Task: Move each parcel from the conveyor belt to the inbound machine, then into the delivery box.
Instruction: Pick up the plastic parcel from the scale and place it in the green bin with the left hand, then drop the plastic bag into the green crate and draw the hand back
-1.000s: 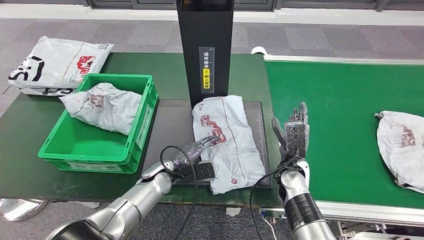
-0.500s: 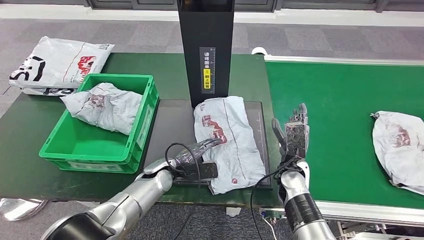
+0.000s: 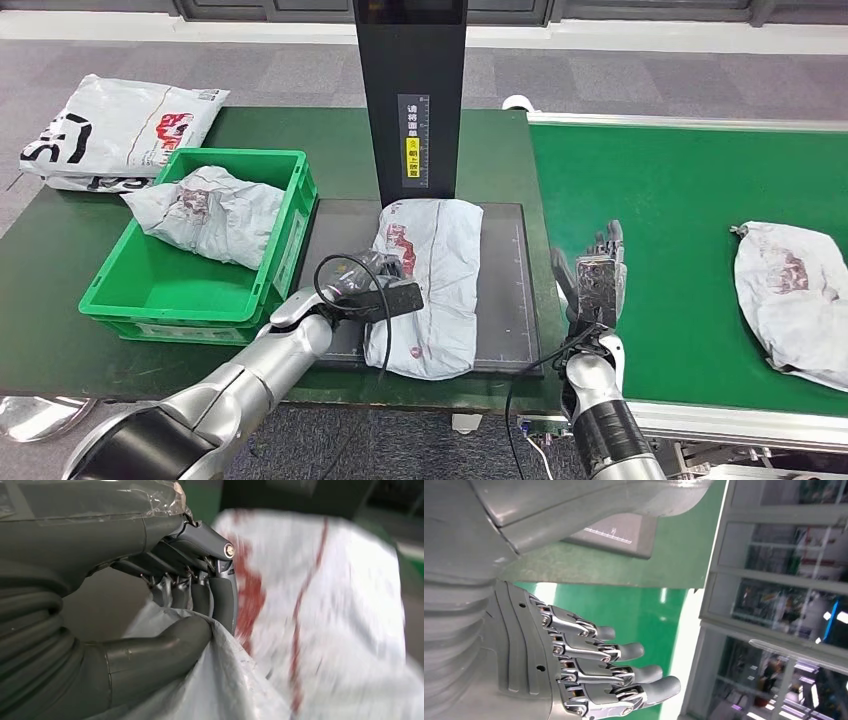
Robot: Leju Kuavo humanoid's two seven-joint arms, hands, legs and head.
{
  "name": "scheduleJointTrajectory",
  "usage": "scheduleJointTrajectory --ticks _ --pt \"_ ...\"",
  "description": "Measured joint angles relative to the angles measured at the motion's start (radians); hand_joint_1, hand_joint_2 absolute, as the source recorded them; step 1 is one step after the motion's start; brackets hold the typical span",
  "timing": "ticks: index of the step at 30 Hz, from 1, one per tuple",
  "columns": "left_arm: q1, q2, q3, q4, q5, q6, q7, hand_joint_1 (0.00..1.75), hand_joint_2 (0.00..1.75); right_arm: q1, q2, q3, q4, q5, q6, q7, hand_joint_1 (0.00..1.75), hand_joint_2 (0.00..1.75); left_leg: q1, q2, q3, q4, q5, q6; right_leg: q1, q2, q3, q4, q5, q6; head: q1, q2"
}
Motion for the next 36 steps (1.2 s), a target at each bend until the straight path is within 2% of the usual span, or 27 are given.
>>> scheduleJointTrajectory --ticks 15,21,27,33,36 --pt "-0.014 0.02 0.028 -0.068 -0.025 0.025 0.019 1.75 1.75 0.001 -0.002 -0.01 -0.005 -0.003 -0.001 -0.006 0.0 1.75 0.0 0.0 -0.001 0.0 -0.001 0.001 -0.001 0.0 -0.001 0.0 0.0 0.0 0.0 0.0" --pt "-0.018 0.038 0.071 -0.13 -0.05 0.161 0.056 1.75 1.75 0.016 -0.004 -0.013 -0.019 -0.017 -0.014 -0.012 0.0 1.75 0.0 0.0 -0.001 0.0 0.0 0.0 0.0 0.0 -0.001 0.0 0.0 0.0 0.0 0.0" --pt "-0.034 0.106 0.174 -0.274 -0.122 0.325 0.118 1.75 1.75 0.045 -0.011 -0.017 -0.056 -0.025 -0.027 -0.012 0.0 1.75 0.0 0.001 -0.001 0.0 0.0 0.0 0.0 0.002 -0.002 0.0 0.0 0.0 0.0 0.0" --pt "-0.034 0.153 0.243 -0.371 -0.15 0.362 0.128 1.75 1.75 0.057 -0.014 -0.018 -0.084 -0.025 -0.029 -0.011 0.0 1.75 0.0 0.0 -0.002 0.0 0.0 0.0 0.0 0.001 -0.002 0.0 0.0 0.0 0.0 0.0" --pt "-0.031 0.174 0.268 -0.397 -0.24 0.409 0.176 1.75 1.75 0.059 -0.014 -0.024 -0.091 -0.026 -0.032 -0.01 0.0 1.75 0.0 0.001 -0.003 0.0 0.0 0.0 0.0 0.001 -0.002 0.0 0.0 0.0 0.0 0.0"
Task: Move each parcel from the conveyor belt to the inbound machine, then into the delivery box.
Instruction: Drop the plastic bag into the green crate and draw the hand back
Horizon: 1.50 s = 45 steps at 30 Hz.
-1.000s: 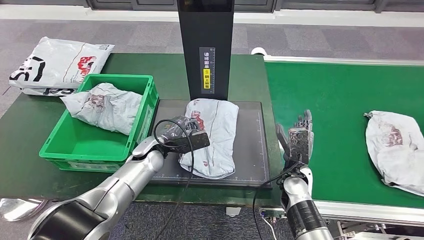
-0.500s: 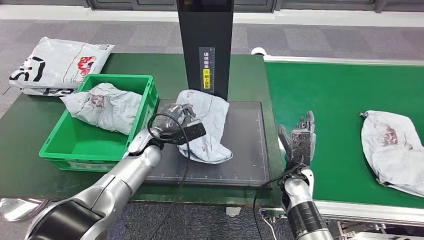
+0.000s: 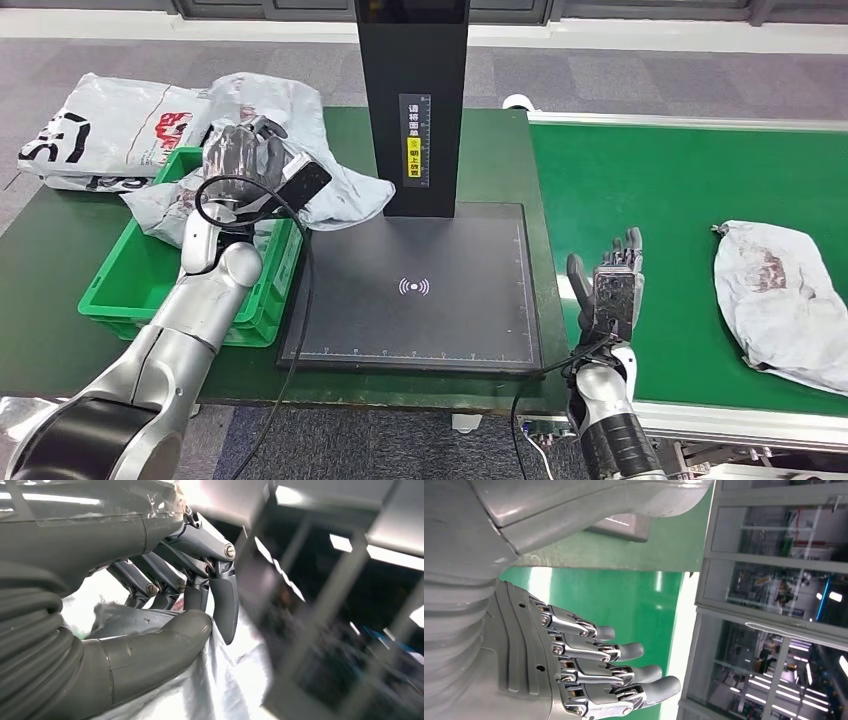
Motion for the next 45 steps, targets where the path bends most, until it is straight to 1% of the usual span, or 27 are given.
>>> scheduleJointTrajectory --ticks 2,5,8,10,12,14,15,17,19,21,22,24,25,27,30,31,32,34,36,37,39,41,43,45 --pt "0.003 0.023 0.041 -0.012 -0.093 0.04 0.019 1.75 1.75 0.0 0.0 -0.007 -0.004 0.001 -0.001 0.002 0.0 1.75 0.0 0.001 0.0 0.0 0.0 0.0 0.0 0.001 -0.001 0.0 0.0 0.0 0.0 0.0" --pt "0.014 0.051 0.138 -0.017 -0.158 0.053 -0.026 1.75 1.75 0.004 -0.003 -0.018 -0.011 0.005 -0.002 0.004 0.0 1.75 0.0 0.003 0.001 0.0 0.0 0.0 0.0 0.003 -0.002 0.0 0.0 0.0 0.0 0.0" --pt "0.031 0.059 0.245 -0.02 -0.185 0.053 -0.073 1.75 1.75 0.009 -0.006 -0.032 -0.017 0.007 -0.001 0.002 0.0 1.75 0.0 0.003 0.001 0.0 0.0 0.0 0.001 0.003 -0.002 0.0 0.0 0.0 0.0 0.0" --pt "0.043 0.064 0.308 -0.028 -0.221 0.053 -0.08 1.75 1.75 0.011 -0.008 -0.039 -0.019 0.007 -0.001 -0.001 0.0 1.75 0.001 0.003 0.0 0.0 0.0 -0.001 0.001 0.003 -0.002 0.0 0.0 0.0 0.0 0.0" --pt "0.052 0.071 0.364 -0.04 -0.301 0.053 -0.039 1.75 1.75 0.012 -0.008 -0.044 -0.02 0.007 -0.001 -0.002 0.0 1.75 0.001 0.002 0.0 0.0 0.0 -0.001 0.001 0.003 -0.002 0.0 0.0 0.0 0.0 0.0" --pt "0.054 0.092 0.401 -0.028 -0.381 0.041 0.044 1.75 1.75 0.013 -0.008 -0.047 -0.023 0.008 -0.001 0.0 0.0 1.75 0.001 0.003 0.0 0.0 0.0 -0.001 0.001 0.003 -0.002 0.0 0.0 0.0 0.0 0.0" --pt "0.049 0.107 0.409 -0.005 -0.398 0.02 0.081 1.75 1.75 0.014 -0.008 -0.049 -0.026 0.009 -0.001 0.001 0.0 1.75 0.001 0.004 0.0 0.0 -0.001 -0.001 0.001 0.004 -0.003 0.0 0.0 0.0 0.0 0.0" --pt "0.033 0.141 0.416 0.071 -0.387 -0.075 0.124 1.75 1.75 0.017 -0.009 -0.054 -0.033 0.011 0.005 0.004 0.0 1.75 0.001 0.005 0.0 0.0 -0.001 -0.001 0.001 0.005 -0.003 0.0 0.0 -0.001 0.0 0.0" --pt "0.019 0.169 0.418 0.164 -0.37 -0.228 0.148 1.75 1.75 0.018 -0.011 -0.059 -0.038 0.015 0.015 0.009 0.0 1.75 0.001 0.005 0.0 0.0 0.0 -0.001 0.001 0.006 -0.004 0.0 0.001 -0.001 0.0 0.0" --pt "0.013 0.186 0.418 0.244 -0.363 -0.364 0.151 1.75 1.75 0.017 -0.014 -0.064 -0.043 0.022 0.025 0.017 0.0 1.75 0.001 0.005 0.0 0.0 0.0 -0.001 0.001 0.005 -0.004 0.0 0.001 -0.001 0.0 0.0" --pt "0.01 0.191 0.418 0.276 -0.359 -0.416 0.143 1.75 1.75 0.017 -0.015 -0.068 -0.046 0.026 0.03 0.02 0.0 1.75 0.001 0.004 0.0 0.0 0.001 -0.002 0.001 0.005 -0.004 0.0 0.001 -0.001 0.0 0.0" --pt "0.005 0.195 0.416 0.327 -0.351 -0.502 0.13 1.75 1.75 0.016 -0.016 -0.076 -0.052 0.032 0.04 0.024 0.0 1.75 0.001 0.003 0.0 0.0 0.001 -0.001 0.001 0.003 -0.003 0.0 0.001 -0.001 0.0 0.0" --pt "0.004 0.195 0.415 0.347 -0.349 -0.53 0.126 1.75 1.75 0.016 -0.017 -0.079 -0.054 0.034 0.044 0.025 0.0 1.75 0.001 0.003 0.0 0.0 0.001 -0.002 0.001 0.003 -0.003 0.0 0.001 -0.001 0.0 0.0" --pt "0.001 0.195 0.413 0.375 -0.349 -0.555 0.124 1.75 1.75 0.016 -0.017 -0.082 -0.058 0.036 0.049 0.027 0.0 1.75 0.001 0.003 0.0 0.0 0.001 -0.002 0.001 0.004 -0.003 0.0 0.001 -0.001 0.0 0.0" --pt "-0.005 0.195 0.412 0.396 -0.349 -0.563 0.122 0.88 1.75 0.016 -0.019 -0.086 -0.061 0.036 0.051 0.028 0.0 1.75 0.0 0.003 0.0 0.0 0.0 -0.001 0.0 0.005 -0.003 0.0 0.001 -0.001 0.0 0.0" --pt "-0.006 0.195 0.412 0.398 -0.349 -0.564 0.121 0.48 1.75 0.016 -0.019 -0.087 -0.062 0.037 0.051 0.028 0.0 1.75 0.0 0.003 0.0 0.0 0.0 -0.001 0.0 0.005 -0.003 0.0 0.001 -0.001 0.0 0.0" --pt "-0.006 0.195 0.412 0.398 -0.349 -0.564 0.121 0.38 1.75 0.016 -0.019 -0.087 -0.062 0.037 0.051 0.028 0.0 1.75 0.0 0.003 0.0 0.0 0.0 -0.001 0.0 0.005 -0.003 0.0 0.001 -0.001 0.0 0.0" --pt "-0.01 0.195 0.412 0.405 -0.336 -0.575 0.111 0.08 1.75 0.017 -0.019 -0.09 -0.063 0.038 0.053 0.029 0.0 1.75 0.0 0.003 0.0 0.0 0.0 -0.001 0.0 0.004 -0.003 0.0 0.001 -0.001 0.0 0.0" --pt "-0.014 0.195 0.412 0.418 -0.267 -0.575 0.095 0.0 1.75 0.019 -0.019 -0.094 -0.068 0.044 0.058 0.03 0.0 1.75 0.0 0.003 0.0 0.0 0.0 -0.002 0.001 0.004 -0.003 0.0 0.001 -0.001 0.0 0.0" --pt "-0.016 0.195 0.415 0.423 -0.219 -0.555 0.088 0.0 1.75 0.02 -0.019 -0.096 -0.071 0.048 0.06 0.031 0.0 1.75 0.0 0.003 0.0 0.0 0.001 -0.002 0.001 0.004 -0.003 0.0 0.001 -0.001 0.0 0.0" --pt "-0.017 0.193 0.428 0.423 -0.117 -0.47 0.063 0.0 1.75 0.024 -0.019 -0.098 -0.075 0.055 0.06 0.034 0.0 1.75 0.001 0.003 0.0 0.0 0.001 -0.002 0.002 0.004 -0.003 0.0 0.001 -0.002 0.0 0.0" --pt "-0.019 0.187 0.461 0.41 0.009 -0.347 -0.018 0.0 1.75 0.031 -0.019 -0.098 -0.08 0.059 0.057 0.038 0.0 1.75 0.001 0.003 0.0 0.0 0.001 -0.003 0.002 0.004 -0.004 0.0 0.002 -0.002 0.0 0.0" --pt "-0.023 0.176 0.503 0.38 0.152 -0.228 -0.138 0.0 1.75 0.038 -0.019 -0.098 -0.084 0.06 0.054 0.039 0.0 1.75 0.002 0.003 0.0 0.0 0.001 -0.003 0.002 0.004 -0.004 0.0 0.002 -0.002 0.0 0.0" --pt "-0.026 0.163 0.534 0.335 0.292 -0.137 -0.241 0.0 1.75 0.041 -0.019 -0.098 -0.086 0.058 0.05 0.038 0.0 1.75 0.002 0.004 0.0 0.0 0.001 -0.003 0.002 0.004 -0.004 0.0 0.002 -0.002 0.0 0.0"
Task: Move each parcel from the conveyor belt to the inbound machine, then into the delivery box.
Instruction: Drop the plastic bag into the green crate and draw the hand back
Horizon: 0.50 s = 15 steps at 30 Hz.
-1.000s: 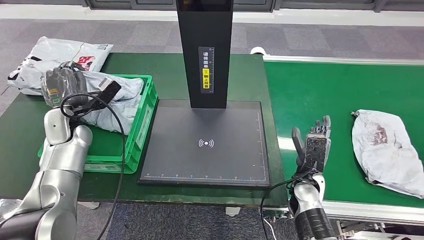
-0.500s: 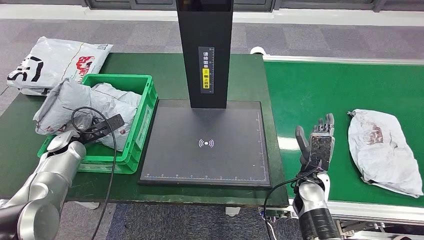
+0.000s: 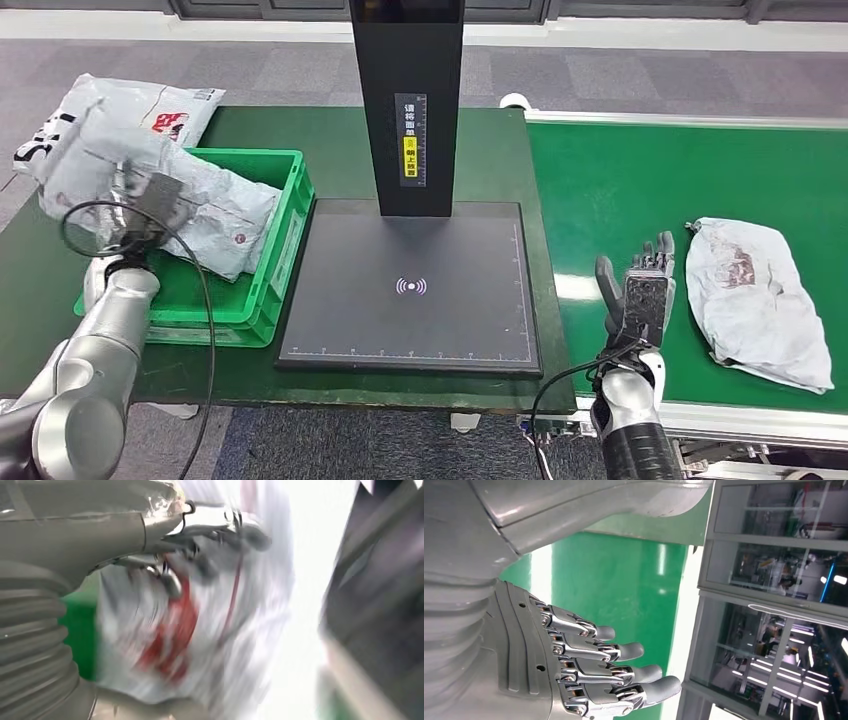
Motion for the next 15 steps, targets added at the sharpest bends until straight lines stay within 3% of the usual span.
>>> scheduleJointTrajectory --ticks 3,6,10,15 --pt "0.008 -0.017 0.009 -0.077 0.172 0.072 -0.091 0.0 1.75 -0.001 0.0 0.0 0.0 -0.003 -0.01 -0.004 0.0 1.75 0.0 -0.001 0.0 0.0 0.0 0.0 0.0 -0.001 0.0 0.0 0.0 0.0 0.0 0.0" --pt "0.024 -0.034 0.009 -0.14 0.243 0.122 -0.145 0.0 1.75 -0.001 0.0 0.0 0.0 -0.005 -0.016 -0.006 0.0 1.75 0.0 -0.002 -0.001 0.0 0.0 0.0 0.0 -0.001 0.0 0.0 0.0 0.0 0.0 0.0" --pt "0.033 -0.059 0.002 -0.195 0.242 0.18 -0.182 0.0 1.75 -0.001 0.001 0.0 0.0 -0.003 -0.027 -0.016 0.0 1.75 0.0 -0.002 -0.001 0.0 0.0 0.0 0.0 -0.001 0.0 0.0 0.0 0.0 0.0 0.0" --pt "0.034 -0.1 -0.03 -0.218 0.215 0.165 -0.173 0.0 1.75 -0.003 0.003 0.0 0.003 0.0 -0.046 -0.017 0.0 1.75 -0.001 -0.002 -0.001 0.0 0.0 0.0 -0.001 -0.002 0.0 0.0 0.0 0.0 0.0 0.0"
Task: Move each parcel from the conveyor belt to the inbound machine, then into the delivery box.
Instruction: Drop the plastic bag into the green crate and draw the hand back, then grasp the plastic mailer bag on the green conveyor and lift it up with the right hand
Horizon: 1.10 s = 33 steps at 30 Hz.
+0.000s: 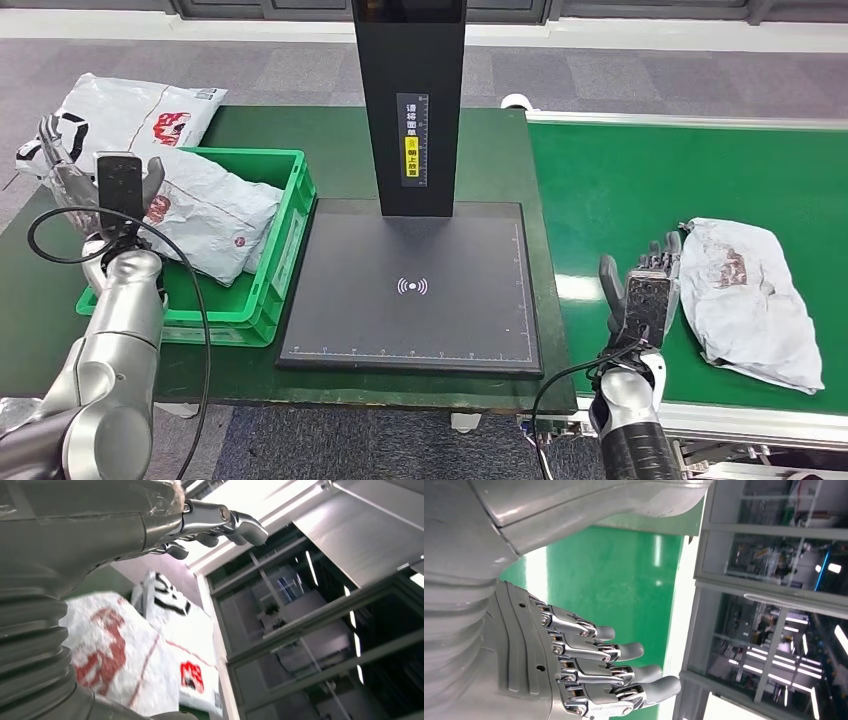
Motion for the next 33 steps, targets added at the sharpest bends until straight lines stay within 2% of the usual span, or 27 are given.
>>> scheduleJointTrajectory --ticks 2,6,13,19,23,25,27,31,33 --pt "0.002 -0.027 -0.039 0.0 0.013 -0.074 0.019 0.0 1.75 -0.007 0.0 0.0 0.008 0.002 -0.013 0.002 0.0 1.75 0.0 0.0 0.0 0.0 0.0 0.0 0.0 -0.001 0.0 0.0 0.0 0.0 0.0 0.0" --pt "0.025 -0.086 -0.157 -0.001 0.092 -0.287 0.021 0.0 1.75 -0.031 -0.004 0.0 0.036 0.016 -0.026 0.007 0.0 1.75 -0.001 -0.003 0.0 0.0 0.0 0.001 -0.001 -0.003 0.001 0.0 0.0 0.001 0.0 0.0" --pt "0.088 -0.164 -0.328 -0.02 0.238 -0.508 -0.026 0.0 1.75 -0.06 -0.015 0.0 0.089 0.069 -0.072 0.015 0.0 1.75 -0.003 0.001 -0.001 0.0 -0.001 0.003 -0.003 0.0 -0.001 0.0 0.001 0.002 0.0 0.0" --pt "0.121 -0.203 -0.399 -0.026 0.279 -0.56 -0.036 0.0 1.75 -0.079 -0.027 0.0 0.125 0.09 -0.092 0.022 0.0 1.75 -0.002 0.0 -0.002 0.0 -0.001 0.003 -0.002 -0.001 -0.001 0.0 0.001 0.002 0.0 0.0" --pt "0.122 -0.221 -0.427 -0.014 0.343 -0.646 -0.035 0.0 1.75 -0.093 -0.036 0.0 0.157 0.146 -0.159 0.047 0.0 1.75 -0.002 0.0 -0.002 0.0 -0.001 0.003 -0.002 -0.001 -0.001 0.0 0.001 0.002 0.0 0.0" --pt "0.121 -0.236 -0.442 0.012 0.367 -0.677 -0.035 0.0 1.75 -0.111 -0.045 0.0 0.191 0.216 -0.215 0.08 0.0 1.75 -0.003 0.0 -0.002 0.0 -0.001 0.003 -0.003 -0.001 -0.001 0.0 0.001 0.002 0.0 0.0" --pt "0.12 -0.255 -0.461 0.051 0.38 -0.688 -0.032 0.0 1.75 -0.129 -0.056 -0.01 0.229 0.352 -0.263 0.145 0.0 1.75 -0.003 -0.001 -0.002 0.001 0.0 0.004 -0.003 -0.001 -0.001 0.0 0.002 0.003 0.0 0.0" --pt "0.118 -0.287 -0.504 0.116 0.389 -0.69 -0.022 0.0 1.75 -0.143 -0.075 -0.101 0.278 0.702 -0.281 0.312 0.0 1.75 -0.004 -0.001 -0.002 0.001 -0.001 0.005 -0.004 -0.002 -0.001 -0.001 0.002 0.003 0.0 0.0" --pt "0.116 -0.299 -0.514 0.141 0.392 -0.689 -0.019 0.0 1.75 -0.147 -0.085 -0.158 0.302 0.8 -0.283 0.353 0.0 1.75 -0.005 -0.001 -0.003 0.001 -0.001 0.005 -0.005 -0.002 -0.001 -0.001 0.002 0.004 0.0 0.0"
